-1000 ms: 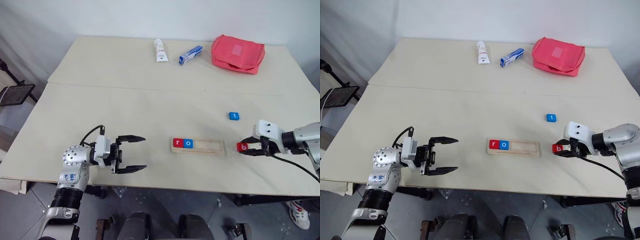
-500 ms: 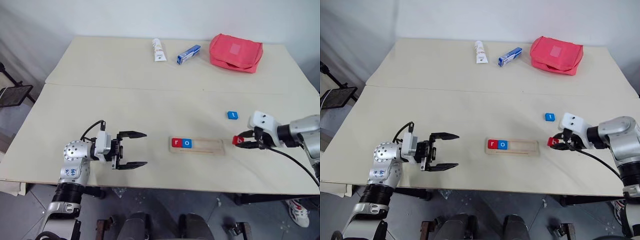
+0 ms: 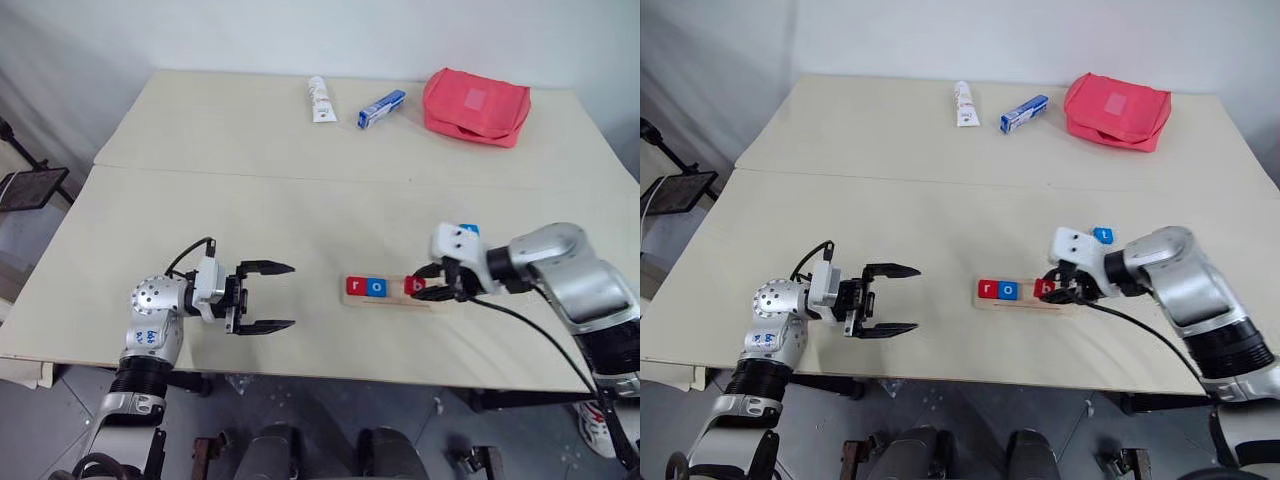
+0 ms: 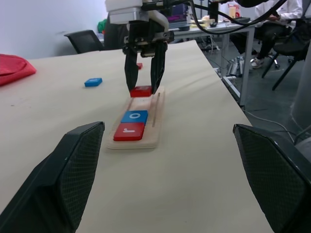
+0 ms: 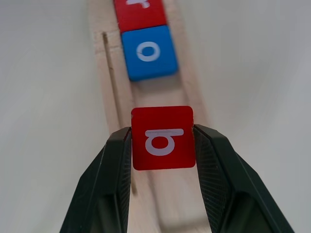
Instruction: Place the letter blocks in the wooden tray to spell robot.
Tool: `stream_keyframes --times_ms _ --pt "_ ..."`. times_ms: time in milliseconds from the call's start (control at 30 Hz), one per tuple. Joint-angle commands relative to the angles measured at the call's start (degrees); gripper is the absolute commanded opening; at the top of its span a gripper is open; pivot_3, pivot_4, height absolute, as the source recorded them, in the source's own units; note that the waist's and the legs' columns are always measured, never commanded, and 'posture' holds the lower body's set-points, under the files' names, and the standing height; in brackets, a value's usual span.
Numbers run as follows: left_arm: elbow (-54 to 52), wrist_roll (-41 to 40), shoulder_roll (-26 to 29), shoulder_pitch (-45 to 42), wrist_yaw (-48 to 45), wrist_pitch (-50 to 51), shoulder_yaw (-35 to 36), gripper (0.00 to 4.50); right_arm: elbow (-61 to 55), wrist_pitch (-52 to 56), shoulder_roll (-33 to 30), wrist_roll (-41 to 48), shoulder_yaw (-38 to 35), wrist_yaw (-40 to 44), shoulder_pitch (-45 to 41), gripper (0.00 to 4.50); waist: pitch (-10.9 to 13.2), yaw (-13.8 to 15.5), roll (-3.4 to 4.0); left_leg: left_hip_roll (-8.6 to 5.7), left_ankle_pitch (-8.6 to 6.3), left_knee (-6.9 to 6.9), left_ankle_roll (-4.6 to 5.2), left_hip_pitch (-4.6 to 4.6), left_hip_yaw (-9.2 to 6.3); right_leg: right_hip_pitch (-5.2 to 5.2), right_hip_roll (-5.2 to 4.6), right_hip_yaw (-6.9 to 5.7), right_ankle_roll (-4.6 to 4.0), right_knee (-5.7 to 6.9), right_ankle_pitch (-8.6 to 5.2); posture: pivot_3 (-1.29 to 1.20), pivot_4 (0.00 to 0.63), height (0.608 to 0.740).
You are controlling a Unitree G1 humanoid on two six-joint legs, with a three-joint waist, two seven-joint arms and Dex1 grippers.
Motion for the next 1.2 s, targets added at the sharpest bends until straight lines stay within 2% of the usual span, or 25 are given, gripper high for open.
stream_keyframes --times_ms 33,233,733,967,1033,1200 --pt "-1.1 0.0 -0.1 -0.4 0.4 -0.5 0.1 4.5 -1.2 0.7 0.5 -0.7 0.4 -0.5 -3.0 1.47 0.0 0.0 0.0 0.0 0.0 0.0 0.0 0.0 0.0 0.0 0.0 0.0 0.0 0.01 0.0 0.0 0.15 0.74" --pt "-1.9 0.0 -0.1 0.5 1.1 -1.0 0.3 4.5 0.8 0.2 2.4 -2.3 3.0 -0.7 -5.8 1.47 0.0 0.0 0.0 0.0 0.0 0.0 0.0 0.0 -0.02 0.0 0.0 -0.02 0.0 0.04 0.0 0.0 0.15 0.74" --pt "-2.8 0.0 -0.4 1.5 2.8 -1.4 0.2 4.5 1.4 -0.6 2.5 -3.4 4.5 0.4 -6.2 1.47 0.0 0.0 0.0 0.0 0.0 0.0 0.0 0.0 -0.02 -0.01 0.0 -0.04 0.0 0.05 0.0 0.0 0.15 0.74" --pt "-2.3 0.1 -0.7 1.2 2.8 -1.7 0.1 4.5 -0.1 -0.1 2.0 -2.9 3.9 1.5 -6.0 3.89 0.0 0.0 0.0 0.0 0.0 0.0 0.0 0.0 -0.02 -0.01 0.0 -0.04 0.0 0.05 0.0 0.0 0.15 0.74" --pt "-2.1 0.1 -0.8 1.0 2.8 -1.8 0.1 4.5 -1.0 0.4 1.7 -2.5 3.5 1.8 -5.8 4.46 0.0 0.0 0.0 0.0 0.0 0.0 0.0 0.0 -0.02 -0.01 0.0 -0.04 0.0 0.05 0.0 0.0 0.15 0.74" --pt "-1.4 0.2 -1.0 0.5 2.7 -2.0 0.0 4.5 -1.8 0.9 1.3 -2.2 2.9 1.9 -5.3 4.46 0.0 0.0 0.0 0.0 0.0 0.0 0.0 0.0 -0.03 0.0 0.0 -0.05 0.0 0.05 0.0 0.0 0.15 0.74"
